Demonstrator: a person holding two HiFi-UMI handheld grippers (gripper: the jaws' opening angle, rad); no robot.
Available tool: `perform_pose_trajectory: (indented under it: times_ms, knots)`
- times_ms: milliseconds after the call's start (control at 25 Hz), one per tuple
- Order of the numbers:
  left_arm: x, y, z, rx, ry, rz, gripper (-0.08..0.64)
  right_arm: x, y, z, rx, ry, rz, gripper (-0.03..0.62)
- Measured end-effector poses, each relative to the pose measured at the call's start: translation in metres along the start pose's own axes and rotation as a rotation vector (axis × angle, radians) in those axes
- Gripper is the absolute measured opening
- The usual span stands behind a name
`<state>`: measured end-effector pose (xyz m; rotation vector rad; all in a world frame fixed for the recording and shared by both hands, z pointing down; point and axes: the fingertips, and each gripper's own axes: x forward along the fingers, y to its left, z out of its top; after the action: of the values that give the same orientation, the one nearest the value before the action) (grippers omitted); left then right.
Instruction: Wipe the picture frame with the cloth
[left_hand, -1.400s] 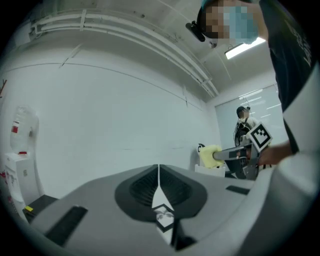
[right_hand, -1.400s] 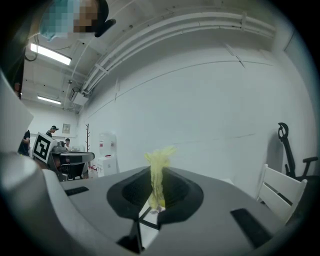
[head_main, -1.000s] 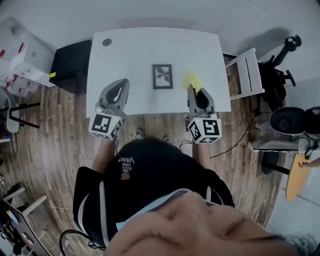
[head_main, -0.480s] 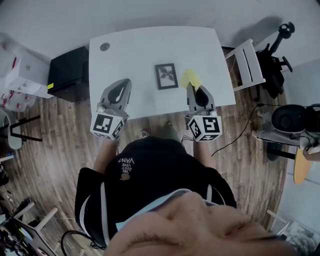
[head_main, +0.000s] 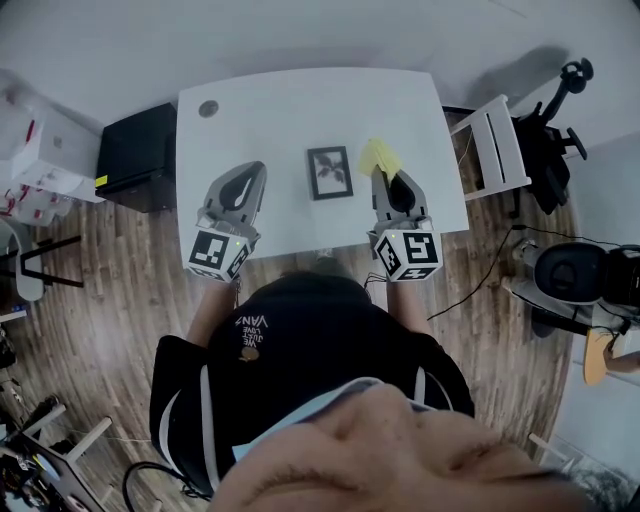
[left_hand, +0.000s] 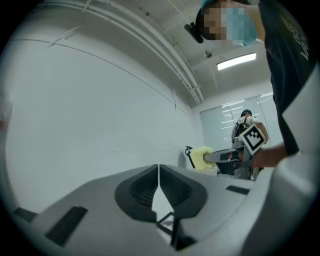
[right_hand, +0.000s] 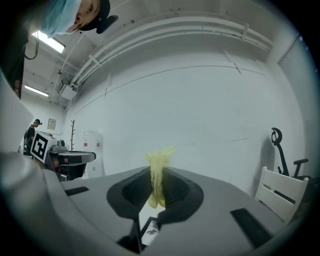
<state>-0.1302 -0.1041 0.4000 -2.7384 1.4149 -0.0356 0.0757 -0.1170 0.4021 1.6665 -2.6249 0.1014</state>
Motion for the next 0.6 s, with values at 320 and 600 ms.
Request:
perform_pose_trajectory:
  times_ms: [320,600]
  knots:
    - [0.035,0.014,0.002,0.001,-0.006,0.03,0.02,0.038,-0.021,0.0,0.002,0.006,0.044,0.038]
    - [0.053,0.017,-0.005,-0.01,-0.002,0.037,0.02,0.058,-0.03,-0.006,0.001,0.024,0.066,0.038]
